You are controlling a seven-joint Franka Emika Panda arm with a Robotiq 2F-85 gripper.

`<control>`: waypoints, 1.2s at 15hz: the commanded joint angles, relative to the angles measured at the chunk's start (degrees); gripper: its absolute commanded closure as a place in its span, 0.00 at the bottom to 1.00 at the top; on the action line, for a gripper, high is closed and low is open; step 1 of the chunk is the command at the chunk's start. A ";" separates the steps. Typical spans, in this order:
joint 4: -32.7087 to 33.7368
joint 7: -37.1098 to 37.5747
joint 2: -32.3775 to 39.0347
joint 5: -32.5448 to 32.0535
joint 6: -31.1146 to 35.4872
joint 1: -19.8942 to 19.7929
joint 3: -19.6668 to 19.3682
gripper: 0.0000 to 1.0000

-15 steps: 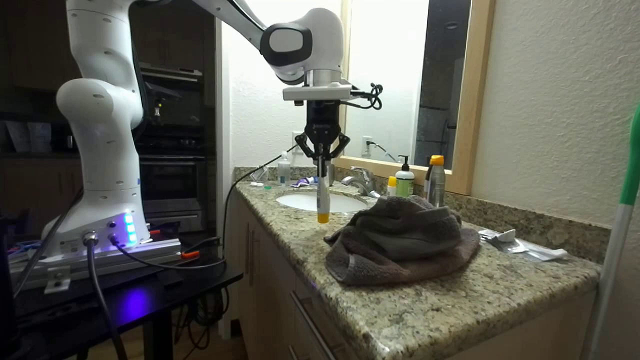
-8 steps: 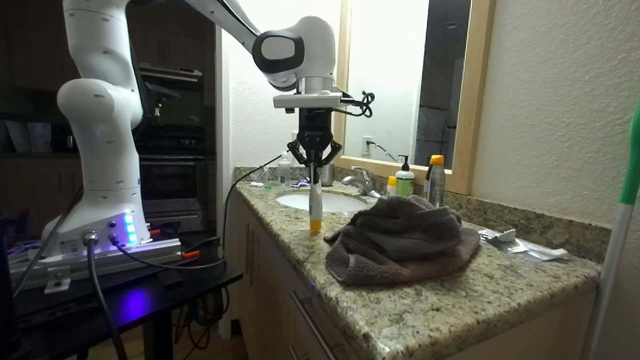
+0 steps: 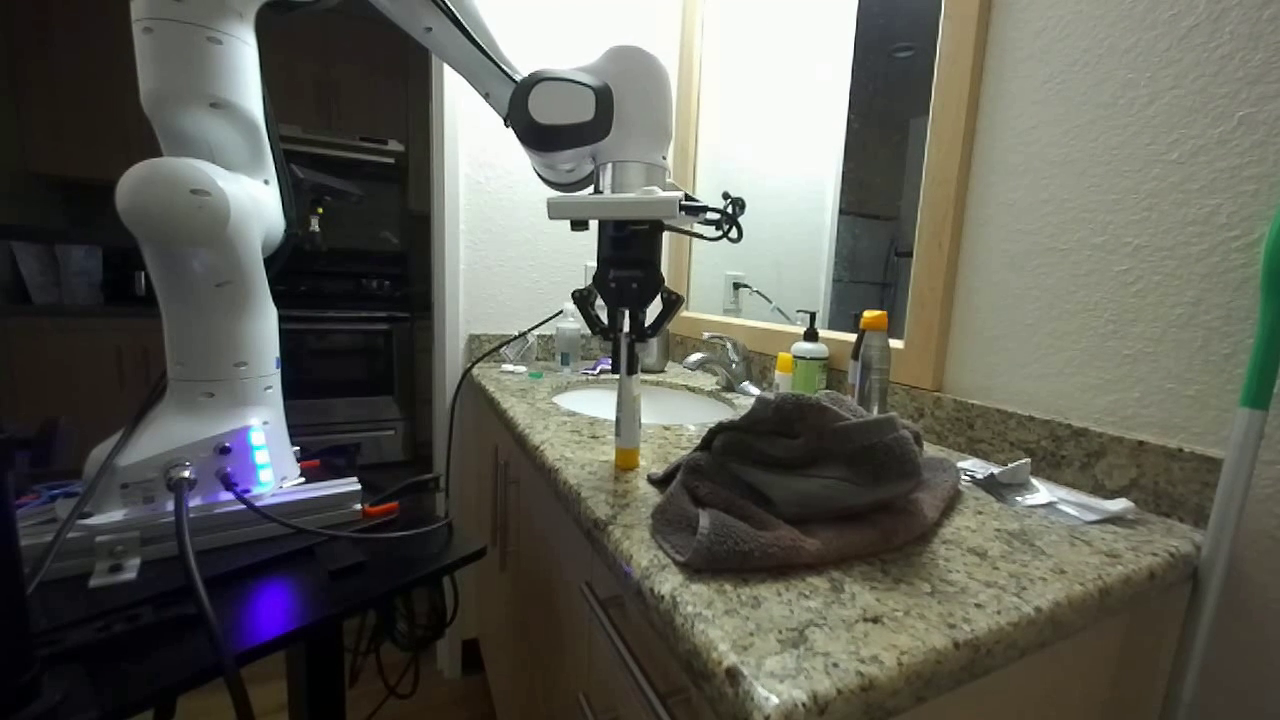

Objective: Close the drawer and then move the white and yellow bottles forward

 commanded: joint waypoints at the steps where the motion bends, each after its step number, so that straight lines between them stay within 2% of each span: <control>1: 0.91 1.18 0.48 -0.38 -1.31 1.60 -0.75 0.51; 5: 4.29 0.82 -1.14 5.06 -2.75 3.36 -0.53 0.23; 8: 10.49 2.12 -0.71 8.78 -5.64 4.99 -0.12 0.04; 9: 13.37 1.92 0.00 9.41 -7.98 5.59 0.04 0.01; 12: 21.00 0.18 3.39 12.54 -16.95 7.88 0.94 0.00; 14: 23.46 0.50 5.29 13.27 -20.60 8.86 1.62 0.00; 16: 20.83 1.47 2.44 11.87 -18.74 8.89 1.81 0.00; 18: 21.40 1.48 3.84 11.85 -19.24 9.19 2.39 0.00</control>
